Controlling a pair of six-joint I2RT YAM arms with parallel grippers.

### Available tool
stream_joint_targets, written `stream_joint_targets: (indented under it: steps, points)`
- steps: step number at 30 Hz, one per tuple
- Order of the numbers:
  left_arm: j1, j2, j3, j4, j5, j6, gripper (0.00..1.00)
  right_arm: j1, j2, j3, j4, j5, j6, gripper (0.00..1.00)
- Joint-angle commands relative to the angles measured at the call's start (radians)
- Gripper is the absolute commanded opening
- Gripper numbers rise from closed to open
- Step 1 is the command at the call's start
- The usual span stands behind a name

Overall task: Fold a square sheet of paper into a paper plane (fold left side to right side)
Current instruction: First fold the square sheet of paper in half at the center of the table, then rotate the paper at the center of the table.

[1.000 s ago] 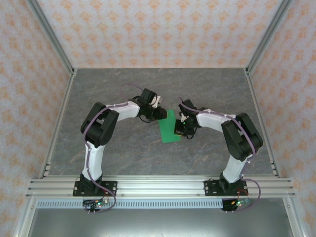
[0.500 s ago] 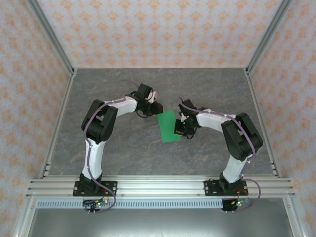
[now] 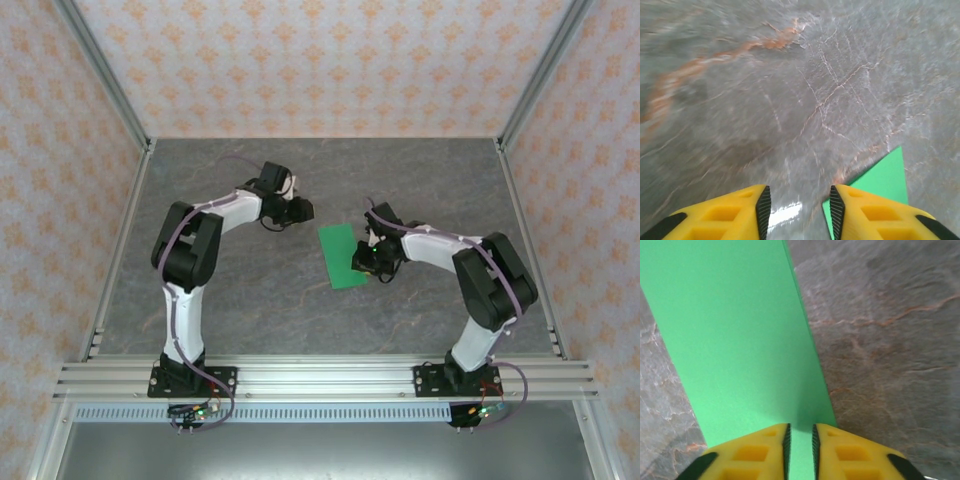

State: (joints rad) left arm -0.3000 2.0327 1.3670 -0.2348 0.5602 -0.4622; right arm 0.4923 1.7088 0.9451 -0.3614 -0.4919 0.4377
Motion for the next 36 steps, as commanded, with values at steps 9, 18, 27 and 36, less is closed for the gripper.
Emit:
stream_joint_targets:
  steps: [9, 18, 27, 36]
  points:
    - [-0.018, -0.423, -0.401, 0.144, -0.13, -0.094, 0.56, 0.004, -0.087, 0.015, -0.135, 0.179, -0.04, 0.56]
    - [-0.072, -0.521, -0.536, 0.186, -0.193, -0.149, 0.58, 0.107, -0.002, 0.06, -0.161, 0.241, -0.032, 0.79]
    - [-0.085, -0.511, -0.511, 0.158, -0.211, -0.135, 0.59, 0.172, 0.041, 0.099, -0.174, 0.245, 0.007, 0.79]
    - [-0.088, -0.517, -0.505, 0.15, -0.216, -0.13, 0.59, 0.239, 0.056, 0.127, -0.151, 0.205, 0.044, 0.79]
